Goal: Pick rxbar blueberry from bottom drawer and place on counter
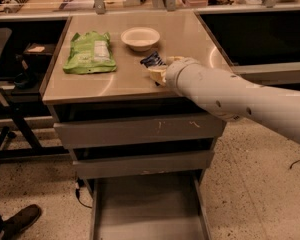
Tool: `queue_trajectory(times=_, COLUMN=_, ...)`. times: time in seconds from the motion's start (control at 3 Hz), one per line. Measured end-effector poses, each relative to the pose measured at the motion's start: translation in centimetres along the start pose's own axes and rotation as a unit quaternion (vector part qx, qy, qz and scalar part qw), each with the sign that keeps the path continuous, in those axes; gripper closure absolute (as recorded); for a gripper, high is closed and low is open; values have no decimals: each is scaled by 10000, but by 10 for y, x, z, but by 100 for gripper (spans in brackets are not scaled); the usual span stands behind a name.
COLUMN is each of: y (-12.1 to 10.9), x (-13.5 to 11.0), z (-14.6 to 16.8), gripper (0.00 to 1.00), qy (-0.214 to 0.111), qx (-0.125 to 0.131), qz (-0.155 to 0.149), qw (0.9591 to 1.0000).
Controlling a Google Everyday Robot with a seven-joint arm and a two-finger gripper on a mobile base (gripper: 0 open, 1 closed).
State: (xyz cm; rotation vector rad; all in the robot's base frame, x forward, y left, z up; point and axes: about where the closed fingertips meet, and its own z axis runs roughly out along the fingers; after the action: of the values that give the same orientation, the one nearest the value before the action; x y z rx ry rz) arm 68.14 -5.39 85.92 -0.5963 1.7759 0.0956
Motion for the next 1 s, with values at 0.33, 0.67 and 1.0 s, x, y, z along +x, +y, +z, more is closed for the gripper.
queue_trajectory(times=0.33, y=-6, x=9, z=28, gripper=100, qy=52, qx=-17, qz=92, qw=9999)
queue_trajectory(times=0.67, y=-6, x=10, z=29, gripper=81, qy=57, qx=-21, qz=101, qw=9999)
queue_trajectory(times=1.0, y=-6, x=10, z=29, gripper=57, qy=56, qx=-22, qz=101, qw=9999)
